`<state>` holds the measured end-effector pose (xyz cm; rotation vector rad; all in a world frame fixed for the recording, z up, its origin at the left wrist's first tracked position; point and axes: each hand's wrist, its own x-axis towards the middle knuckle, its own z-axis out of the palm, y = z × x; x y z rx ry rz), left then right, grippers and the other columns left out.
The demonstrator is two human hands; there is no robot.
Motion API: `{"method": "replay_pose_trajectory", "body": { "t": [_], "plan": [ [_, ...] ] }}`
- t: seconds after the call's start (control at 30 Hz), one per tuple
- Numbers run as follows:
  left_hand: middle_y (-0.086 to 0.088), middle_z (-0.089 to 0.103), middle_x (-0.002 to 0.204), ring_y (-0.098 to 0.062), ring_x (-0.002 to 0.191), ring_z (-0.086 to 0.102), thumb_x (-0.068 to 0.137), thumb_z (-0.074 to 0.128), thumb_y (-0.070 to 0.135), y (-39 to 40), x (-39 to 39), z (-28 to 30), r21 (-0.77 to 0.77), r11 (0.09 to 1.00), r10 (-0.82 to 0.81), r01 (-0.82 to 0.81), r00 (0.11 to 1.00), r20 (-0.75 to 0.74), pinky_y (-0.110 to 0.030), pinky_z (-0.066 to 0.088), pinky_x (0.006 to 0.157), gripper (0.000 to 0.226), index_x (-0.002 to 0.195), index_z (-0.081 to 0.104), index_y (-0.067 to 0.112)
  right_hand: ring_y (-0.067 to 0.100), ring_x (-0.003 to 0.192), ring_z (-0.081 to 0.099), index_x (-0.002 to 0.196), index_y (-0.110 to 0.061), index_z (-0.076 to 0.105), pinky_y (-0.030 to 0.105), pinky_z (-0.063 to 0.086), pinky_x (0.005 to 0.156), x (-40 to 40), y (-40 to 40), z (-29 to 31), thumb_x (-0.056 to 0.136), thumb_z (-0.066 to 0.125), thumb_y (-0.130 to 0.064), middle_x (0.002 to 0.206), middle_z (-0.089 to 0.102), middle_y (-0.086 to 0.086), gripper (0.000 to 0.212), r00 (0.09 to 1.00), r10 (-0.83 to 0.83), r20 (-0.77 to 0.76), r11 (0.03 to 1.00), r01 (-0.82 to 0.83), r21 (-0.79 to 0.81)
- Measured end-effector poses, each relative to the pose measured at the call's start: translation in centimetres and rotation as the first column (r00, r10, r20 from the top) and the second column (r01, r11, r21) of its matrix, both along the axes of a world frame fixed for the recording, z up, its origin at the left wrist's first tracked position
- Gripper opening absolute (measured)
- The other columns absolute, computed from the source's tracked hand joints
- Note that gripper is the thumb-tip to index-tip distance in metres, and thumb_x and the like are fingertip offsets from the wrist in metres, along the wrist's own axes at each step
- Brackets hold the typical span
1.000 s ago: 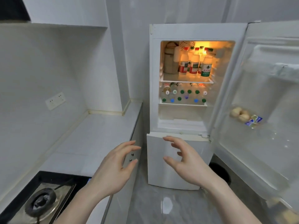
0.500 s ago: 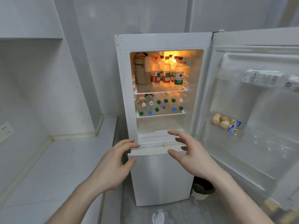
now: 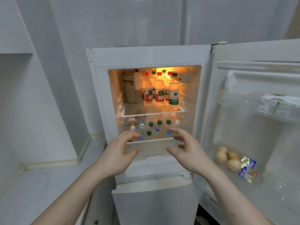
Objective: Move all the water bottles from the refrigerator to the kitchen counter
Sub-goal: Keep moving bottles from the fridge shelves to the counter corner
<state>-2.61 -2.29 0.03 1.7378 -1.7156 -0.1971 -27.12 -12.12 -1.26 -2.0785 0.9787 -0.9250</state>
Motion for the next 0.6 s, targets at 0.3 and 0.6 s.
{"method": "replay_pose_trajectory", "body": {
  "t": [0.3, 0.6],
  "plan": [
    [0.016, 0.058, 0.13, -0.002, 0.112, 0.058, 0.093, 0.069, 0.023, -14.3, 0.4, 2.2, -0.054, 0.997, 0.044, -0.047, 0.997, -0.061, -0.025, 0.051, 0.095, 0.043, 0.133, 0.058, 0.032, 0.012, 0.135, 0.05, 0.149, -0.038, 0.047, 0.043, 0.052, 0.109, 3.6, -12.9, 1.9, 0.091, 0.077, -0.029, 0.15, 0.049, -0.017, 0.066, 0.987, -0.07, 0.144, 0.998, 0.07, 0.007],
    [0.003, 0.045, 0.149, -0.01, 0.113, 0.055, 0.09, 0.073, 0.022, -28.2, 2.7, 4.3, -0.035, 0.999, 0.024, -0.025, 0.999, -0.045, -0.016, 0.045, 0.084, 0.067, 0.149, 0.043, 0.028, 0.018, 0.15, 0.037, 0.158, -0.034, 0.03, 0.047, 0.039, 0.121, 8.5, -22.2, 2.3, 0.091, 0.077, -0.022, 0.164, 0.036, -0.007, 0.083, 0.952, -0.231, 0.199, 0.973, 0.231, 0.022]
  ]
}}
